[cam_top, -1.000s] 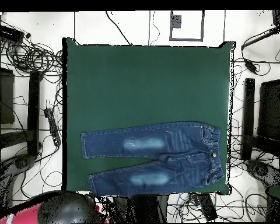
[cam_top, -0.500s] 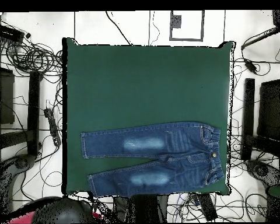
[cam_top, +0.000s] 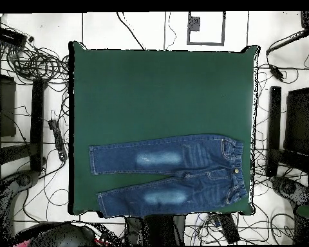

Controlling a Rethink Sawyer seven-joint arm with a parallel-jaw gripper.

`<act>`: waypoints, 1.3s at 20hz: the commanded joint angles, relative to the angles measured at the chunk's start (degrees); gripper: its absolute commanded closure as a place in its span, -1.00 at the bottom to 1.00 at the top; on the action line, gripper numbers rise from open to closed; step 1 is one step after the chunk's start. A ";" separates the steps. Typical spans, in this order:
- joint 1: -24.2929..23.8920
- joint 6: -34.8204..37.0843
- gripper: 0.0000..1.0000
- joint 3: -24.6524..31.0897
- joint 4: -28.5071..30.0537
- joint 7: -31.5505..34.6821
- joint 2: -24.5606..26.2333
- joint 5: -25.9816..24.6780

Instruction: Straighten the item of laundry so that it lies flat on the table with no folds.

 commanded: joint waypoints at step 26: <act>5.35 2.85 1.00 -0.88 -1.95 20.28 5.28 -2.75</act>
